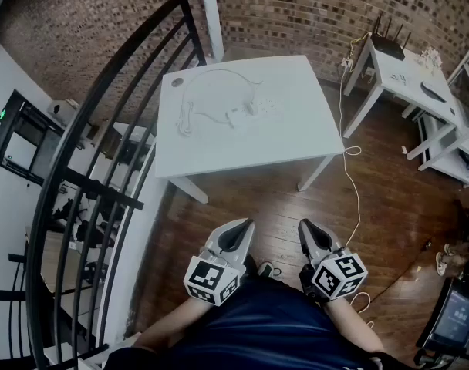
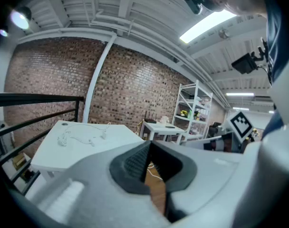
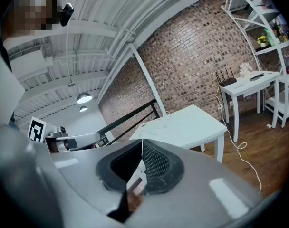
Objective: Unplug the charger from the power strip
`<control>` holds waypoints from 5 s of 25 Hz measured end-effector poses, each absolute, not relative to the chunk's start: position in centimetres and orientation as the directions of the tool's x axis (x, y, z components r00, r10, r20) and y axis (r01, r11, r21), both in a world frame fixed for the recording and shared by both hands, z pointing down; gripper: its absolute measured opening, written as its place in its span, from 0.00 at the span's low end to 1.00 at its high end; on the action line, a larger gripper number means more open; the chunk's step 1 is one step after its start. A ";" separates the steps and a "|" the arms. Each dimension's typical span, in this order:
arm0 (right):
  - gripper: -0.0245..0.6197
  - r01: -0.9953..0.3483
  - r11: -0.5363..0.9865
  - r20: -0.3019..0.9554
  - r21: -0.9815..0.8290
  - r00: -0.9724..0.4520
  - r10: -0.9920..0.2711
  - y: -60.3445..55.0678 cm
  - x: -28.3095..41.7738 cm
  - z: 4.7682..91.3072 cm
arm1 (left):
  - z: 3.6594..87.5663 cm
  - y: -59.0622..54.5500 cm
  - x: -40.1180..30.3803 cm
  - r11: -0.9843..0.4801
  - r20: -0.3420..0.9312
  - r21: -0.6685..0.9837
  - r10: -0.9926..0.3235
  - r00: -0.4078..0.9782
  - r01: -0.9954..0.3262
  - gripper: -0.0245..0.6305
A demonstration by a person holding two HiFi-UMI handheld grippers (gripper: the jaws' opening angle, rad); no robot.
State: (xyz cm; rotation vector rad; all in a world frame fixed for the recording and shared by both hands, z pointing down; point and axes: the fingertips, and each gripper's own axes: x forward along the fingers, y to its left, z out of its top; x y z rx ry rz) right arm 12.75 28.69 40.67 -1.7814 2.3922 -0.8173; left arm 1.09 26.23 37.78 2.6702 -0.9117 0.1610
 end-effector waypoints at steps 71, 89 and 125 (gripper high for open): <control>0.28 -0.849 0.525 0.796 -0.065 -0.361 -0.485 -18.8 17.6 62.1 | 60.1 -15.7 14.1 -0.956 0.678 -0.047 -0.244 0.694 -0.291 0.52; 0.27 -0.770 0.633 0.853 -0.080 -0.381 -0.356 -18.5 16.0 63.7 | 60.8 -16.0 14.2 -0.955 0.670 0.073 -0.166 0.724 -0.287 0.46; 0.26 -0.785 0.611 0.848 -0.099 -0.388 -0.361 -18.6 14.9 63.5 | 60.3 -15.4 13.2 -0.951 0.681 0.032 -0.204 0.703 -0.307 0.46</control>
